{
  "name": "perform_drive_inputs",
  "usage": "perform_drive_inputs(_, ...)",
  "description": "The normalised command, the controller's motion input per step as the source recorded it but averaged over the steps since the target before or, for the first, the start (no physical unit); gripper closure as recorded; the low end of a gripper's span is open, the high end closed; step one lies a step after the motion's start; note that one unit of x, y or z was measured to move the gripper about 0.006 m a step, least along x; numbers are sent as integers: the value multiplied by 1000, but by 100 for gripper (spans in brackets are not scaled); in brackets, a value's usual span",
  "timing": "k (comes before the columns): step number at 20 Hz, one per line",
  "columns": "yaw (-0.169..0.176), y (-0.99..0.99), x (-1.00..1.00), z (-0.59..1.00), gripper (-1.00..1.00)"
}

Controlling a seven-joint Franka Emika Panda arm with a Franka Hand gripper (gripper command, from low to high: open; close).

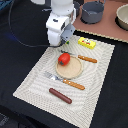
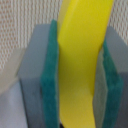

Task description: Interact with the objects in diverse but meaningful ways.

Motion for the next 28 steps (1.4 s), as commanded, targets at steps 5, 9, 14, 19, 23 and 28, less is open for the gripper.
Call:
perform_drive_inputs(5, -21, 267, 501, 154, -100)
perform_drive_inputs(9, -26, 276, 516, 216, -100)
perform_drive_inputs(14, -44, 326, 585, 417, -100)
perform_drive_inputs(19, -75, 341, 734, 525, -100)
perform_drive_inputs(23, -75, 325, 715, 450, -100)
perform_drive_inputs(28, -1, 205, 645, 126, -100)
